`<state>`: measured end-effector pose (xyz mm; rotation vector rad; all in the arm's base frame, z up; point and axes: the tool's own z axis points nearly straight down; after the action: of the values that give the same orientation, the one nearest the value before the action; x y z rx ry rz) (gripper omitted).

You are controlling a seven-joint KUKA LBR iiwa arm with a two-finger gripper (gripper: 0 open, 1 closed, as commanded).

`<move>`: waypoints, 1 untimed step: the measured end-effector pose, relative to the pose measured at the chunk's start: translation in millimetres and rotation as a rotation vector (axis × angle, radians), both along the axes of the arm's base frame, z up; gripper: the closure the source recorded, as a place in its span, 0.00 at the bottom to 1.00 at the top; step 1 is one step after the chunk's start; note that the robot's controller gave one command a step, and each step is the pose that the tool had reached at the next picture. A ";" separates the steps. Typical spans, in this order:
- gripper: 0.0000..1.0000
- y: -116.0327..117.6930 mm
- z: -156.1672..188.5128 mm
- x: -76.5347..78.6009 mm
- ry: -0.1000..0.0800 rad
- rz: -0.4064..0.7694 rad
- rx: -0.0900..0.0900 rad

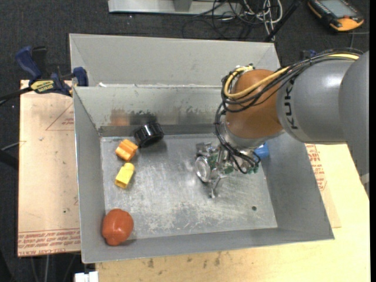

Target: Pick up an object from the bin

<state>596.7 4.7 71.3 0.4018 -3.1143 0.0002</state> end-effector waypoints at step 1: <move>1.00 0.1 0.0 0.1 0.000 0.000 0.000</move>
Offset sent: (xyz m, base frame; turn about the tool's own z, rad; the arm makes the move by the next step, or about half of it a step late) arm 0.0147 -0.0011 0.1491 -0.0016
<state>596.8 4.8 71.3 0.4018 -3.1146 -0.0001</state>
